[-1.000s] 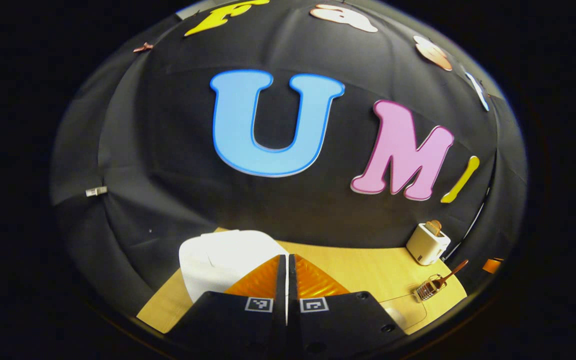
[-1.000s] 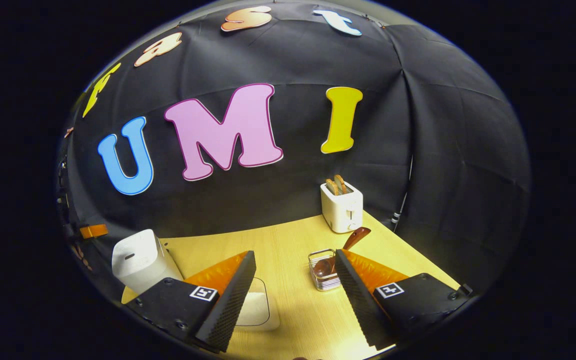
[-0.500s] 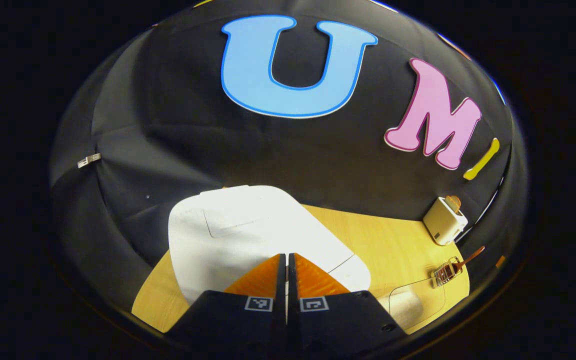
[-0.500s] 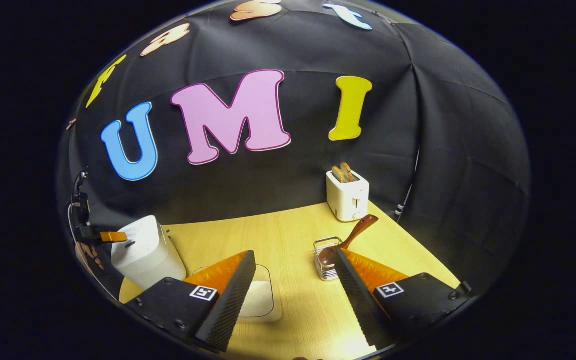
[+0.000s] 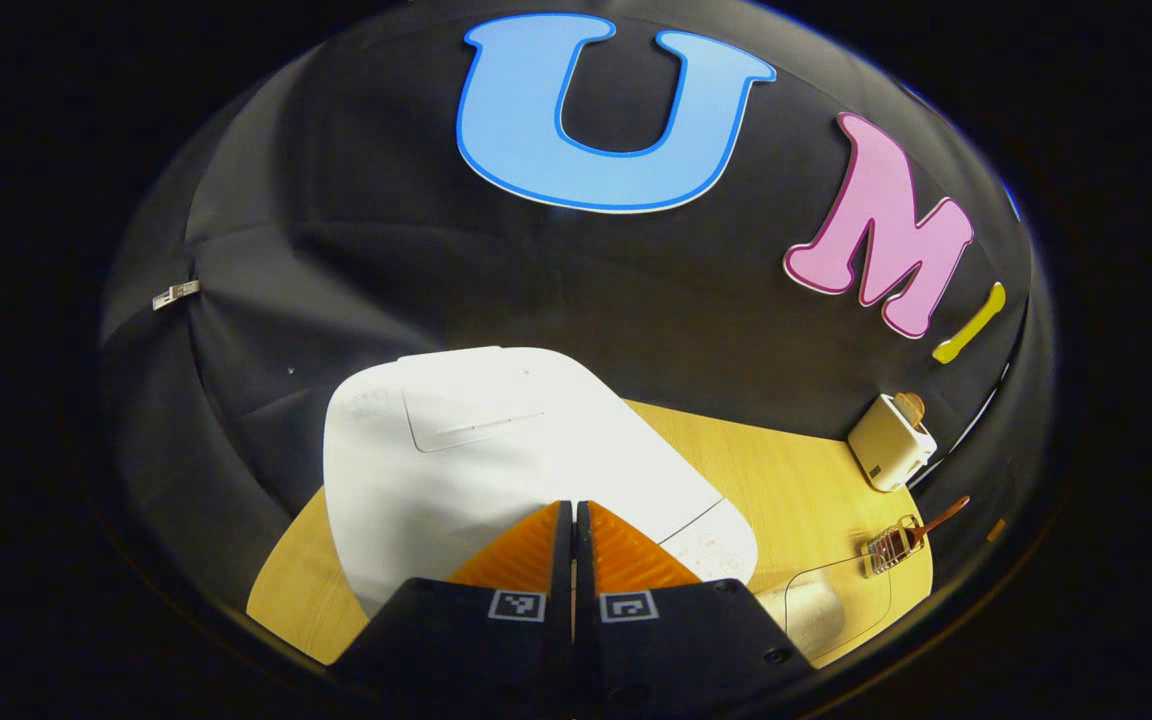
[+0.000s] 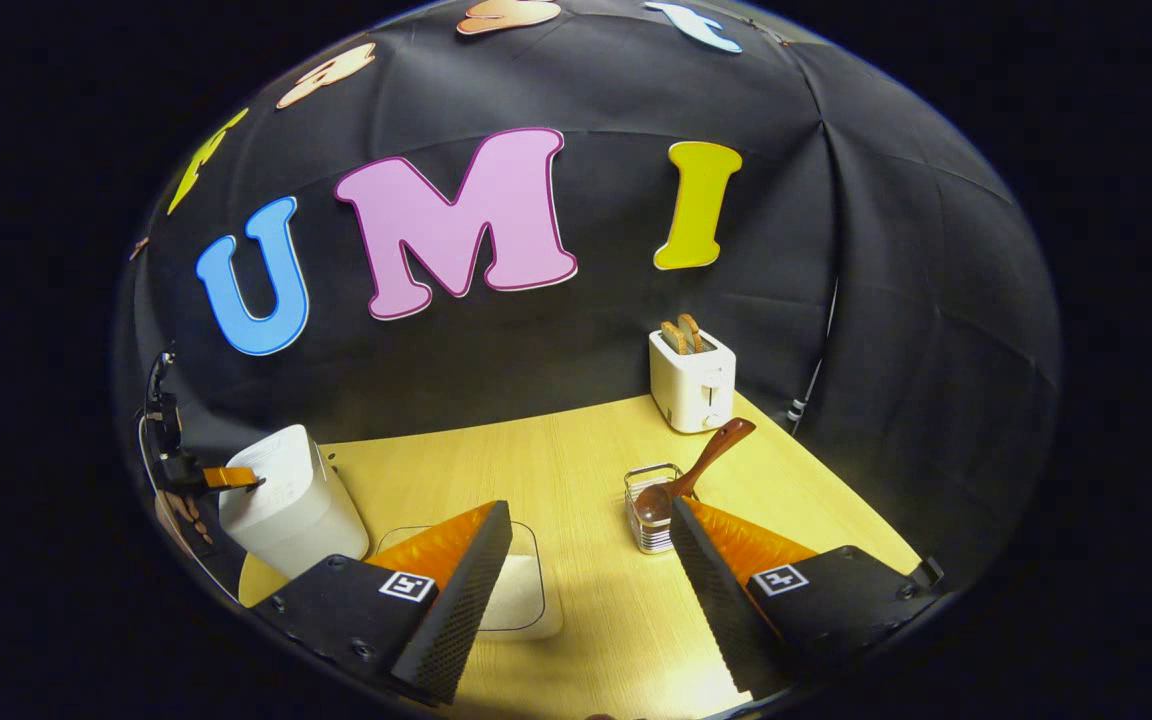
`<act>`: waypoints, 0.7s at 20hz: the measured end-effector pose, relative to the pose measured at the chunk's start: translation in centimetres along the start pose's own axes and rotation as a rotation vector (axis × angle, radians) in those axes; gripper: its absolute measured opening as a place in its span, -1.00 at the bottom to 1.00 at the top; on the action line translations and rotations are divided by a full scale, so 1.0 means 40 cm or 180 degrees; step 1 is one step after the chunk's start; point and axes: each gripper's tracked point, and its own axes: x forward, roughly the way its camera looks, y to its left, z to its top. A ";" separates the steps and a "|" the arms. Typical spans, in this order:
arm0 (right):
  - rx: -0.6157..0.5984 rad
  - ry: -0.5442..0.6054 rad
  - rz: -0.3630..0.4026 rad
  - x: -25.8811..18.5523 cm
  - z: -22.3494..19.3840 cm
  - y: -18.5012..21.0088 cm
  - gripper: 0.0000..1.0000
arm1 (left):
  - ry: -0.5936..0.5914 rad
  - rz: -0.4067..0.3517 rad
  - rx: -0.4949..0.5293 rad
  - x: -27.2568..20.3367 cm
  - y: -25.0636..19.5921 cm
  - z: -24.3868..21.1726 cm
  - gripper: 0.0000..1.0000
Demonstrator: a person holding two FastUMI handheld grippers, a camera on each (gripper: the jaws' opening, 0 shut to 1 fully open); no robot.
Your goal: Close the left gripper, press the button to open the rice cooker; take a wooden spoon from the chopstick holder with the right hand, scoop a spoonful of rice and pour it into the rice cooker, then put the wooden spoon back into the chopstick holder.
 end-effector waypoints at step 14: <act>-0.0077 0.0096 -0.0020 -0.012 -0.027 0.010 0.98 | -0.0300 0.0075 0.0275 -0.059 -0.020 0.083 -0.88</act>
